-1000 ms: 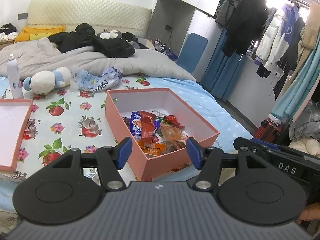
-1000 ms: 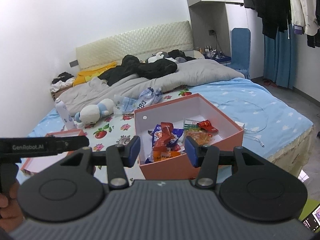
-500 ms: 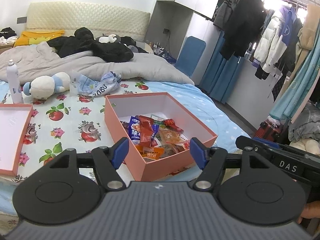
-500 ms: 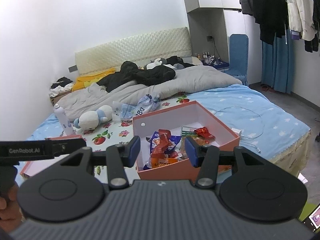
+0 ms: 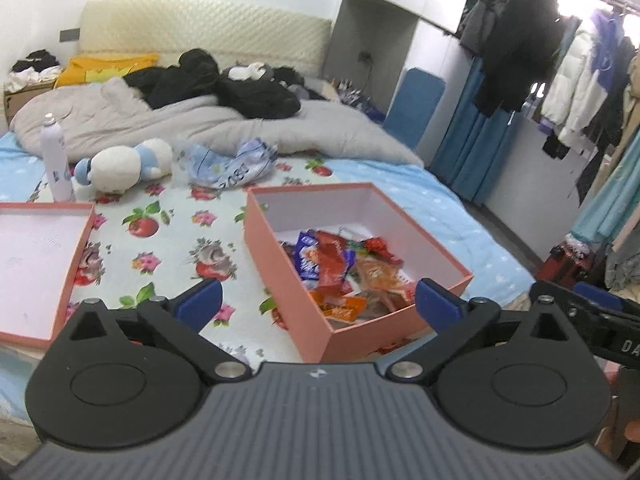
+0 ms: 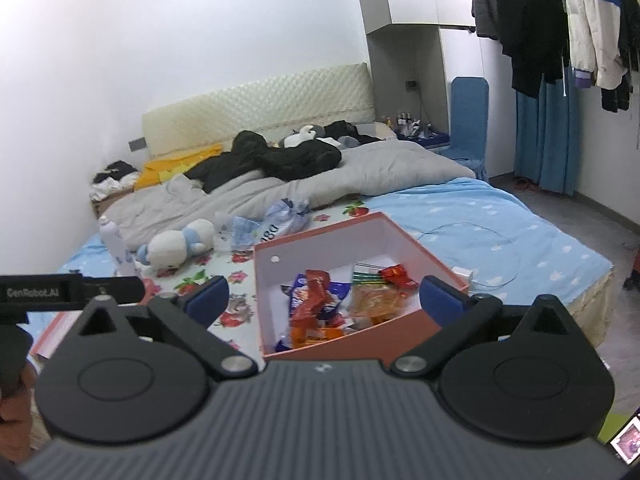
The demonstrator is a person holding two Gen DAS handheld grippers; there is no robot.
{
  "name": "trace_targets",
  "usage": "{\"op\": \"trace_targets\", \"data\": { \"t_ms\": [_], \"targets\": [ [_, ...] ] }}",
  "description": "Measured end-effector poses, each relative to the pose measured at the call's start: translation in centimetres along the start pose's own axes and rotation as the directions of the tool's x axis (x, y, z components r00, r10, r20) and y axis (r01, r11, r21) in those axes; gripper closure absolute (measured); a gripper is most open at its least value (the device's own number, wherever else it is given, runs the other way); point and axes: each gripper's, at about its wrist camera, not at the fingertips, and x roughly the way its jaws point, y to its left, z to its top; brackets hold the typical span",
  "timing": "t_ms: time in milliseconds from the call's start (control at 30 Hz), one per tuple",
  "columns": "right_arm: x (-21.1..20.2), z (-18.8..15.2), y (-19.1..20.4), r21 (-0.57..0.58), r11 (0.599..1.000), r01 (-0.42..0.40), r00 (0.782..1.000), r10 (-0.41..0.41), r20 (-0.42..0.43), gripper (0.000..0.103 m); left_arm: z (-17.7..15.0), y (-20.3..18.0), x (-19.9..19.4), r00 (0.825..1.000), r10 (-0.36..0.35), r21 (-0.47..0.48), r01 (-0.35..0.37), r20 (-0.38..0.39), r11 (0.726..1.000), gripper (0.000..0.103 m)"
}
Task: Organize snacks
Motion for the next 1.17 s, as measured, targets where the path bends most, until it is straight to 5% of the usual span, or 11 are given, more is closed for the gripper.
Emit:
{"op": "trace_targets", "data": {
  "t_ms": [700, 1167],
  "targets": [
    [6.0, 0.0, -0.2, 0.051, 0.999, 0.01, 0.995, -0.004, -0.103, 0.0, 2.4, 1.0, 6.2, 0.996, 0.076, 0.061, -0.073, -0.045, 0.995, 0.0],
    [10.0, -1.6, -0.2, 0.075, 0.997, 0.033, 0.989, -0.022, -0.145, 0.0, 0.9, 2.4, 10.8, 0.993, 0.067, 0.064, -0.061, -0.096, 0.996, 0.0]
  ]
}}
